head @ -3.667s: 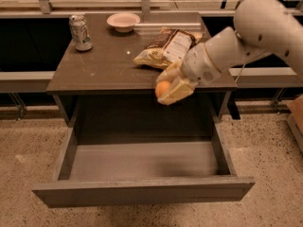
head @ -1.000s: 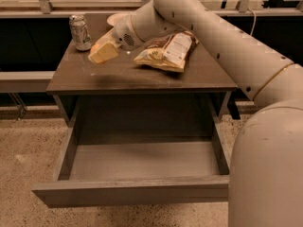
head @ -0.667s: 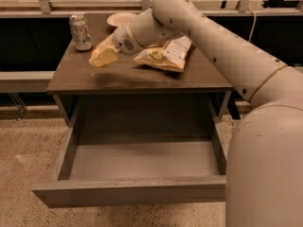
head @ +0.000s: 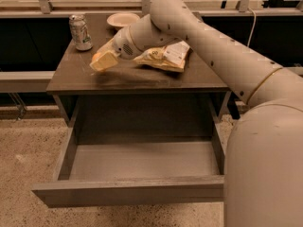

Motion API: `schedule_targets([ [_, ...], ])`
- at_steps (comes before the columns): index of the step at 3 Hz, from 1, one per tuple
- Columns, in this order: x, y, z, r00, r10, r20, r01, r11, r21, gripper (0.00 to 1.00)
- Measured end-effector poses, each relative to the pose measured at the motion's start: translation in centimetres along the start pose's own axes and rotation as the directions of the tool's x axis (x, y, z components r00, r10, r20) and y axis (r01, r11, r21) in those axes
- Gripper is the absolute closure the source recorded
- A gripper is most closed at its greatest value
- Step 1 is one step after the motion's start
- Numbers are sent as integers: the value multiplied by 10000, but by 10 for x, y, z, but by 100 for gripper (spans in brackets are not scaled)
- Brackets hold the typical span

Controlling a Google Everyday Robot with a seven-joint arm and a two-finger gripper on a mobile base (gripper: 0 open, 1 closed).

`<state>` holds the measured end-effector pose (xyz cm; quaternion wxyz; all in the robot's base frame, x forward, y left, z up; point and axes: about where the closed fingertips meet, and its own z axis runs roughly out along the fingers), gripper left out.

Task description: Pick orange from top drawer and place on counter

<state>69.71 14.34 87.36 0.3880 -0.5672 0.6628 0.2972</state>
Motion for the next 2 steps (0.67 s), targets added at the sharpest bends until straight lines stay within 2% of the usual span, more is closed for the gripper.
schedule_targets([
  [1,22,-3,11,9990,320,-307,-322,9995,-55,52],
  [2,21,-2,14,9991,306,-303,-309,9995,-102,29],
])
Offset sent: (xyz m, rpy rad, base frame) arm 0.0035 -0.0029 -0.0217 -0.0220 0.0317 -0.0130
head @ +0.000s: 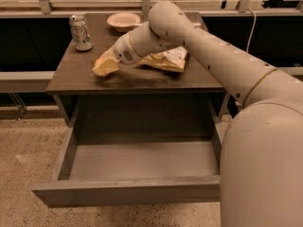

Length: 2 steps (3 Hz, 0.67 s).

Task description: Pick orange from top drawer and place on counter

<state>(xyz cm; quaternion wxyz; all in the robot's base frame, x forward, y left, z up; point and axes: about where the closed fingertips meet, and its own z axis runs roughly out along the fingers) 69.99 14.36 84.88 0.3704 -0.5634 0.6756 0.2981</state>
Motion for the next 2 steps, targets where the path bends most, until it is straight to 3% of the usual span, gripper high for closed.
schedule_targets([
  [1,0,1,3,10000,0,-8,0,10000,-50,6],
  [2,0,2,5,10000,-1,-12,1,10000,-79,0],
])
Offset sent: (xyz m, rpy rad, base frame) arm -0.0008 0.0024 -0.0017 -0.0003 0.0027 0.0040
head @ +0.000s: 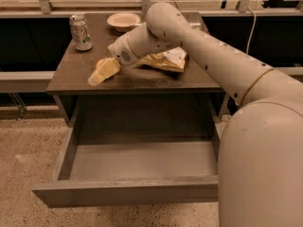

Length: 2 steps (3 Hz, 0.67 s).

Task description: Pick orange from top drawer and place on counter

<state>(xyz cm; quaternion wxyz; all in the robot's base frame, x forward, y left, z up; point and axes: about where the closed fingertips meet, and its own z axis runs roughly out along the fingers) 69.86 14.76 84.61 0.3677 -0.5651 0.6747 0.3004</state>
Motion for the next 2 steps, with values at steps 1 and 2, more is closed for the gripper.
schedule_targets([
  [1,-5,1,-3,9999,-117,40,118,9998,-139,0],
  [2,-15,2,-27,9984,-559,-23,559,9984,48,0],
])
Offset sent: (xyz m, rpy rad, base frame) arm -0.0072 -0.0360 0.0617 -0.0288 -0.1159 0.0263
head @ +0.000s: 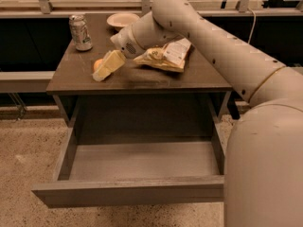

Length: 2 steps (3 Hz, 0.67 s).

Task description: Pick orange from top drawer and place on counter

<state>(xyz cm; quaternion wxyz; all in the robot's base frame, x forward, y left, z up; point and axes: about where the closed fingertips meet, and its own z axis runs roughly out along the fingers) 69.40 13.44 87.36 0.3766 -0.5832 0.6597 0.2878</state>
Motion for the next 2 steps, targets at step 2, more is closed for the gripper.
schedule_targets([
  [2,-14,2,-41,9976,-672,194,664,9970,407,0],
])
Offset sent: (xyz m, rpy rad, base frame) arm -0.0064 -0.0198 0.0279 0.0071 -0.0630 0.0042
